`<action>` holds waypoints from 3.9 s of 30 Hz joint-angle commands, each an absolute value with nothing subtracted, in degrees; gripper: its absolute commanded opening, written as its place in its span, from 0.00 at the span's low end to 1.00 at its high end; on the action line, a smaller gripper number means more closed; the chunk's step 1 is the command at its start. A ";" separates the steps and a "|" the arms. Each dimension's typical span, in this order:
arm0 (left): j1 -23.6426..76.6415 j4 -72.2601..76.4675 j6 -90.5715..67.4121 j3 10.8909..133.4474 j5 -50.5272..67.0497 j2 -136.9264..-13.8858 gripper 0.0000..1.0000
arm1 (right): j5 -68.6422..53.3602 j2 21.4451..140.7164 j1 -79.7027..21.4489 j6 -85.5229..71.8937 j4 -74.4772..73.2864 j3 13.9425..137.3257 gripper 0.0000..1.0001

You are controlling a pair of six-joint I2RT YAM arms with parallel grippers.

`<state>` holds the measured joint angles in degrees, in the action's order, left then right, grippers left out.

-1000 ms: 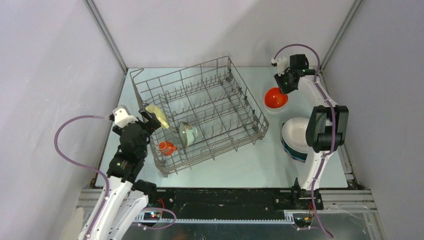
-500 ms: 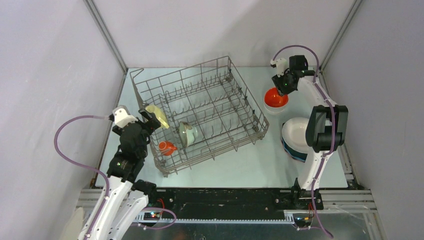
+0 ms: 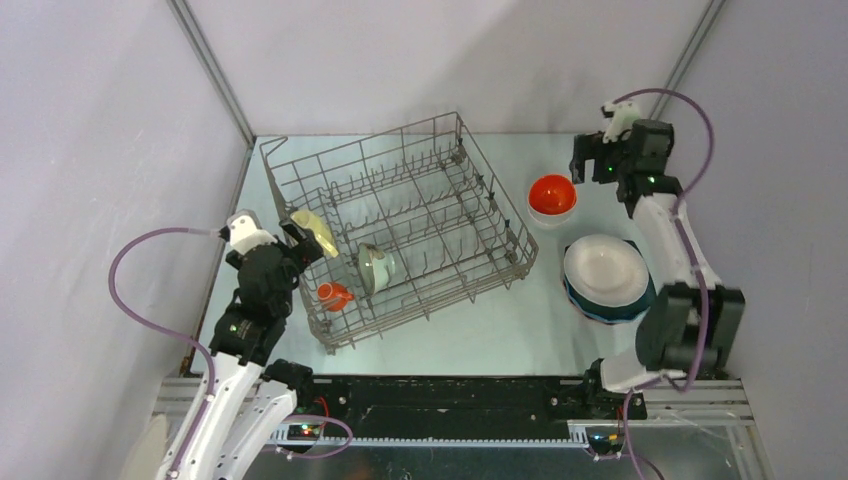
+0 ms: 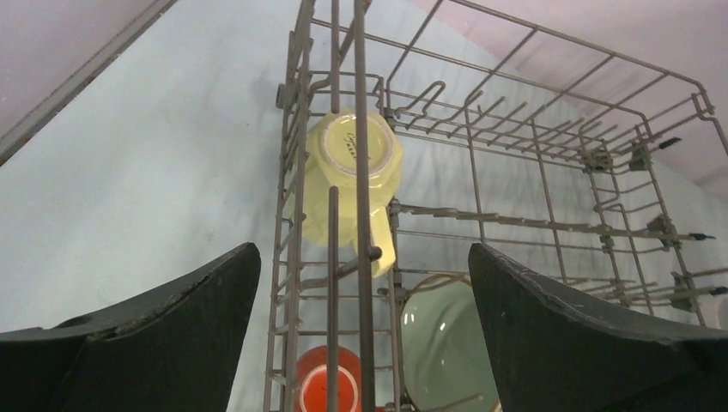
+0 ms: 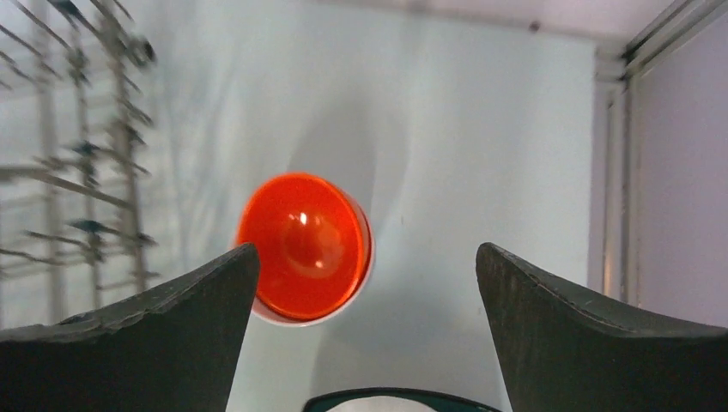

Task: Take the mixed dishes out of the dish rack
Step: Place the bowl at the center of the board, then pick up the bowl from the dish rack, then place the bowl at the center of the board.

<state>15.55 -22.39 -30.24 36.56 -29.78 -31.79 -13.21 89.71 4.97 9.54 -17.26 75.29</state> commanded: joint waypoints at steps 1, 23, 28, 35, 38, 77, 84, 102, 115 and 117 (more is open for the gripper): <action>15.38 -26.82 -32.29 42.20 -24.89 -30.12 0.98 | -13.82 76.81 4.97 -2.54 -4.81 70.48 1.00; 24.39 -17.35 -36.78 46.41 -4.04 -56.97 0.98 | -8.69 44.76 8.00 -23.52 18.64 44.58 0.98; 25.47 -18.76 -38.39 45.21 -7.21 -59.29 0.98 | -7.75 42.95 8.00 -24.55 15.96 44.91 0.98; 26.26 -16.04 -40.11 42.60 -3.26 -61.91 0.98 | -6.85 42.34 8.00 -25.22 14.88 44.91 0.97; 26.43 -16.45 -40.72 42.98 -2.66 -63.83 0.96 | -6.30 42.50 8.00 -25.41 14.77 44.91 0.97; 26.54 -11.63 -40.56 40.97 1.82 -52.18 0.00 | -10.51 42.40 8.00 -27.05 13.92 45.44 0.94; 26.54 -9.20 -35.88 41.52 0.20 -44.59 0.00 | -13.03 43.27 8.00 -26.91 14.82 45.44 0.95; 26.73 -4.92 -19.45 56.95 16.35 -52.61 0.00 | -28.97 46.28 7.93 -27.85 18.21 46.99 0.91; 55.95 -26.86 37.30 75.36 -8.44 -69.44 0.00 | -43.68 57.81 -0.72 -21.37 9.18 56.10 0.88; 57.92 -27.24 41.60 76.91 -14.84 -72.73 0.00 | -43.87 58.69 -2.92 -20.66 8.79 56.66 0.88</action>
